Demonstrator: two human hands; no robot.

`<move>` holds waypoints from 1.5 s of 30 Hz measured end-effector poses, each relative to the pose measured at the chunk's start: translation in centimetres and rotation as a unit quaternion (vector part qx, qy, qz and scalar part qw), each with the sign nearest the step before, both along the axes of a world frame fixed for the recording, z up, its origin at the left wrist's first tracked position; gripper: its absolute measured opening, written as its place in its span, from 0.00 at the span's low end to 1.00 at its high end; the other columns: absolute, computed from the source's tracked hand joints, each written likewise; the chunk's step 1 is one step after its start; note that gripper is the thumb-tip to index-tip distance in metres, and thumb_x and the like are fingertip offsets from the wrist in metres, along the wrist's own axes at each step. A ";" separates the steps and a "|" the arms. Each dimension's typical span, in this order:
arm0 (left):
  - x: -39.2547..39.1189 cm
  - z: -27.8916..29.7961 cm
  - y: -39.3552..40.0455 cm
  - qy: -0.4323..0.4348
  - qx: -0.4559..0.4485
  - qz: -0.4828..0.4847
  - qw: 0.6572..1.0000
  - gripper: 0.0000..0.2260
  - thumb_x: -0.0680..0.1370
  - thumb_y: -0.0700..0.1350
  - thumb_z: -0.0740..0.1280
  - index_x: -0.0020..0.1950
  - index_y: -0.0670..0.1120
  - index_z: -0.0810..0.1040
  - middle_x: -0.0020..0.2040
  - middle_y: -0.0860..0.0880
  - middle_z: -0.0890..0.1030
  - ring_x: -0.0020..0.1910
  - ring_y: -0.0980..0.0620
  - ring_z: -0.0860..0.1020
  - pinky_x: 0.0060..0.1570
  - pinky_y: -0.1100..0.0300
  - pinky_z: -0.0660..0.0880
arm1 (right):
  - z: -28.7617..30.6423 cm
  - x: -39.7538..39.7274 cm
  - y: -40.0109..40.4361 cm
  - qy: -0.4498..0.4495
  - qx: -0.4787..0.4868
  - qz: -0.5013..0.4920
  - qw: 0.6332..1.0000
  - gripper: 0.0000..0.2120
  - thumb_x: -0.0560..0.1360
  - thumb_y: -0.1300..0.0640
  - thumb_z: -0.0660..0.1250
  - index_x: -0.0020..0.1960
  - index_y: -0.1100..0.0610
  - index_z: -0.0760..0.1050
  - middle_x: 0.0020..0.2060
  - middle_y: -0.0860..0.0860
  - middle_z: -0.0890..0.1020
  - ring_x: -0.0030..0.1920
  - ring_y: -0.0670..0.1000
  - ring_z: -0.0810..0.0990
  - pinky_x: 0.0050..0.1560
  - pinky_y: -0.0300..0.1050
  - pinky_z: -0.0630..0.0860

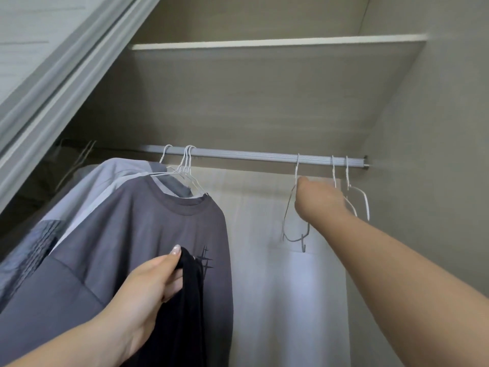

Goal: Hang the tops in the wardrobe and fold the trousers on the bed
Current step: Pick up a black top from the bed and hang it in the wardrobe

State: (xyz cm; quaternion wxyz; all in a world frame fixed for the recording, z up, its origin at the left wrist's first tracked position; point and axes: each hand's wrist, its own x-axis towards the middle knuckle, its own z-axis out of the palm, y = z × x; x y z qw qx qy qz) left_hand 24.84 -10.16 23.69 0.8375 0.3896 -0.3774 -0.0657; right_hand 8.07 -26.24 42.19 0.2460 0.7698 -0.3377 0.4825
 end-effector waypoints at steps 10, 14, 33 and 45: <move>-1.3 -0.2 2.8 -0.011 -0.009 0.022 1.000 0.17 0.79 0.52 0.62 0.49 0.39 0.82 0.43 0.43 0.85 0.33 0.53 0.83 0.28 0.64 0.76 | -3.6 2.5 0.6 -0.168 0.032 0.277 0.946 0.11 0.76 0.61 0.54 0.56 0.52 0.68 0.36 0.48 0.73 0.37 0.53 0.72 0.31 0.44 0.60; -2.1 -1.7 4.8 -0.027 0.008 0.042 0.999 0.18 0.78 0.53 0.63 0.51 0.38 0.82 0.47 0.43 0.85 0.37 0.52 0.83 0.45 0.53 0.77 | -8.6 2.2 2.3 -0.156 0.074 0.345 0.922 0.15 0.77 0.58 0.57 0.62 0.51 0.61 0.29 0.48 0.72 0.30 0.49 0.73 0.27 0.44 0.62; -7.1 -13.9 17.6 0.098 0.170 0.004 0.981 0.16 0.79 0.57 0.63 0.51 0.46 0.82 0.47 0.48 0.86 0.47 0.48 0.83 0.41 0.54 0.75 | -30.0 -14.7 15.8 -0.120 0.291 0.362 0.877 0.10 0.81 0.53 0.59 0.50 0.44 0.78 0.20 0.43 0.74 0.21 0.44 0.74 0.34 0.35 0.74; -6.0 -21.9 24.0 0.056 0.256 0.112 0.959 0.16 0.79 0.58 0.62 0.49 0.47 0.81 0.45 0.48 0.82 0.46 0.47 0.80 0.50 0.54 0.76 | -34.6 -25.0 21.5 -0.023 0.249 0.332 0.909 0.13 0.80 0.53 0.60 0.43 0.39 0.77 0.27 0.59 0.72 0.28 0.50 0.66 0.31 0.37 0.64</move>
